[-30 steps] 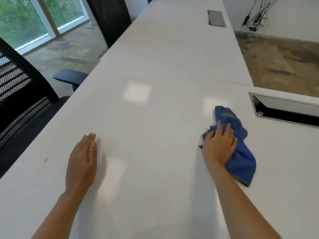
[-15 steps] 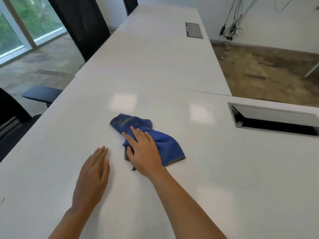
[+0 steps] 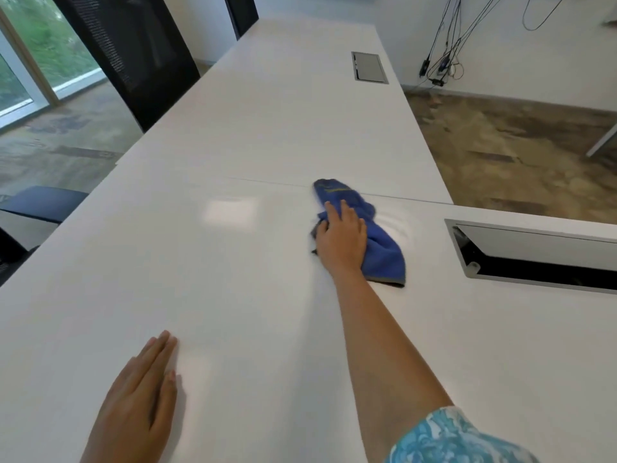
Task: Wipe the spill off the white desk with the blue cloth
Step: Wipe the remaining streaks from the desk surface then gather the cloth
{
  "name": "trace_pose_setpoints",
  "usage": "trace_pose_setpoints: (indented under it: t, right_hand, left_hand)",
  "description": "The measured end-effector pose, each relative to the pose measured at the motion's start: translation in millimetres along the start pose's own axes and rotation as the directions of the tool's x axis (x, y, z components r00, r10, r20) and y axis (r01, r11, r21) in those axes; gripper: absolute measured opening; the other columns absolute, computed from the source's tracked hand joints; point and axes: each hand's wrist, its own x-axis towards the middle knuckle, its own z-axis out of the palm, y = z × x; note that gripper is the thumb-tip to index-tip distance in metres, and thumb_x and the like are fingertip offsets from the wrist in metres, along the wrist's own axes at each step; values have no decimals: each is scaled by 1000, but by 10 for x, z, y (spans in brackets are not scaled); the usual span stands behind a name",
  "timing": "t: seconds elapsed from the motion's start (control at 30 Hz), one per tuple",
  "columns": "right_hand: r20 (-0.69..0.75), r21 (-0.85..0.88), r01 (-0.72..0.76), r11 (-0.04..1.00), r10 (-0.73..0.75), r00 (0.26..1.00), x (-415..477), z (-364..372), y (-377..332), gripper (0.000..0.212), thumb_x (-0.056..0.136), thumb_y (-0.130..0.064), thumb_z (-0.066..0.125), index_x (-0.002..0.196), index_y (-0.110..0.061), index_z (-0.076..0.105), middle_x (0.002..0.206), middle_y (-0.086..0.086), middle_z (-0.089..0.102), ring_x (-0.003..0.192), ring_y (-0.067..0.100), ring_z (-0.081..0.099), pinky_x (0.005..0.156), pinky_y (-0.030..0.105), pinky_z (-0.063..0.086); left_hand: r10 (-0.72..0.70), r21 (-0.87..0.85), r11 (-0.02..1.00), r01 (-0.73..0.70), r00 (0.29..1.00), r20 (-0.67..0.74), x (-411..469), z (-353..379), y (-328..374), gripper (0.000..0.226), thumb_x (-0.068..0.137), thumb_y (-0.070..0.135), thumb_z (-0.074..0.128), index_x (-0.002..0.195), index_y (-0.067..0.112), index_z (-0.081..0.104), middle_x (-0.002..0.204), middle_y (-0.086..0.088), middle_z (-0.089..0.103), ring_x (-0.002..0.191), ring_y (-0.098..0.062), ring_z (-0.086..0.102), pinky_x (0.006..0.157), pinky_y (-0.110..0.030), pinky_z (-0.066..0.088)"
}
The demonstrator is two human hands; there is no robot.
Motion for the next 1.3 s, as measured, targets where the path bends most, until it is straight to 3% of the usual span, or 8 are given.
trace_pose_setpoints:
  t: [0.33,0.63,0.83,0.97,1.07,1.2,1.23,1.3]
  right_hand:
    - [-175,-41,-376,926,364,915,122,-314,940,44,94,-22,40,138,-16,42,150,16,35,137,34,30,113,48,19]
    - [-149,-59,-216,975,205,967,-1005,-675,1103,42,93,-18,46,135,-15,47,147,15,40,136,33,34,111,48,27]
    - [-151,-72,-269,960,257,955,-1864,-927,1113,44,93,-15,48,136,-15,45,146,17,41,136,34,35,111,49,28]
    - [-67,-107,-99,989,92,994,-2510,-927,747,45,93,-24,34,136,-17,47,143,13,47,132,29,42,109,44,35]
    - [54,-9,133,991,-132,990,-3119,-958,460,52,85,-28,34,136,-22,44,142,6,48,130,20,37,111,33,21]
    - [67,8,527,850,-526,848,-3924,-842,46,52,92,-41,31,144,-38,27,152,-10,30,141,5,23,114,26,16]
    - [105,109,506,855,-517,850,-4109,-851,-146,52,87,-60,31,138,-51,26,147,-28,32,134,-11,23,111,20,22]
    - [-163,400,432,808,-401,901,-4137,-798,-443,45,47,-91,51,84,-69,37,89,-52,48,91,-34,35,89,10,35]
  left_hand:
    - [1,50,999,1,999,-34,3,17,42,65,95,47,21,124,0,55,132,-8,50,132,15,19,110,-10,15]
    - [-97,66,993,98,995,-27,-21,-72,133,52,90,35,31,131,8,51,139,0,45,128,4,26,107,-4,5]
    - [-127,83,989,126,992,8,-47,-92,164,51,93,32,28,136,10,45,145,0,41,130,-1,28,110,-8,1]
    - [-154,34,988,154,988,14,-43,-123,219,42,98,23,33,137,9,43,147,-2,37,129,2,22,110,-13,4]
    - [-176,-33,984,176,984,15,-33,-156,276,41,98,19,32,136,8,44,147,-4,37,128,2,21,110,-18,7]
    - [-275,-212,936,281,960,59,-32,-243,311,42,100,26,28,137,13,43,148,0,36,127,3,20,109,-19,11]
    - [-284,-247,923,296,955,81,-38,-265,305,43,100,29,27,138,16,42,149,1,35,127,3,19,108,-19,11]
    - [-283,-287,908,305,952,115,-52,-296,303,44,99,32,26,138,18,41,149,2,33,129,2,18,108,-19,11]
